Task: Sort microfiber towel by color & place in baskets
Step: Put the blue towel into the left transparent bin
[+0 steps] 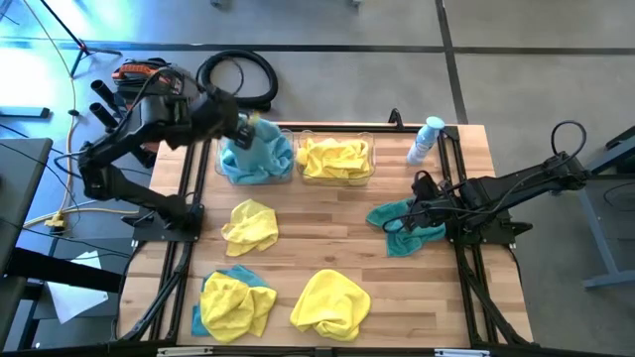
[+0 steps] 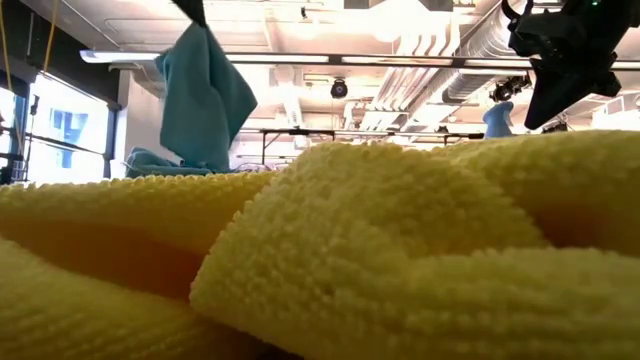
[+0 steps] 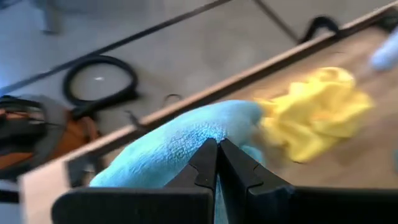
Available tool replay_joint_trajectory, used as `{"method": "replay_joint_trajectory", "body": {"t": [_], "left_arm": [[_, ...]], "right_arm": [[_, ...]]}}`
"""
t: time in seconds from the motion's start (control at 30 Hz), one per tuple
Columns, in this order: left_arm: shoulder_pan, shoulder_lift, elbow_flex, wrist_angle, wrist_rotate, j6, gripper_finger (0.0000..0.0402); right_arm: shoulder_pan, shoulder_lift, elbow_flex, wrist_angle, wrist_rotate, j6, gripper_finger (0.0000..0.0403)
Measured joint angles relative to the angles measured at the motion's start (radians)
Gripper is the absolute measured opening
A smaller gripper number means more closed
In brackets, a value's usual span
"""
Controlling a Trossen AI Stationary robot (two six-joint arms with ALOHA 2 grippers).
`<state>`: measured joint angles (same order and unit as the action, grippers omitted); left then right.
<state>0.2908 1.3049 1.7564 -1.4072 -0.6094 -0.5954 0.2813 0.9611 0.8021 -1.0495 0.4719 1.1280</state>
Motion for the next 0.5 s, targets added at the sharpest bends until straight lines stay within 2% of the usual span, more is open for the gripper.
{"method": "replay_joint_trajectory", "body": {"t": [0.13, 0.23, 0.33, 0.5], "left_arm": [[0.127, 0.017, -0.047, 0.021, 0.066, 0.055, 0.0], [0.184, 0.032, -0.139, 0.086, 0.132, 0.104, 0.0], [0.227, 0.042, -0.279, 0.226, 0.231, 0.158, 0.0], [0.278, 0.042, -0.538, 0.552, 0.416, 0.137, 0.0]], "right_arm": [[0.0, 0.0, 0.0, 0.0, 0.023, 0.051, 0.0], [0.0, 0.0, 0.0, 0.0, 0.049, 0.088, 0.0], [0.0, 0.0, 0.0, 0.001, 0.075, 0.123, 0.0], [0.0, 0.0, 0.0, 0.002, 0.081, 0.134, 0.0]]}}
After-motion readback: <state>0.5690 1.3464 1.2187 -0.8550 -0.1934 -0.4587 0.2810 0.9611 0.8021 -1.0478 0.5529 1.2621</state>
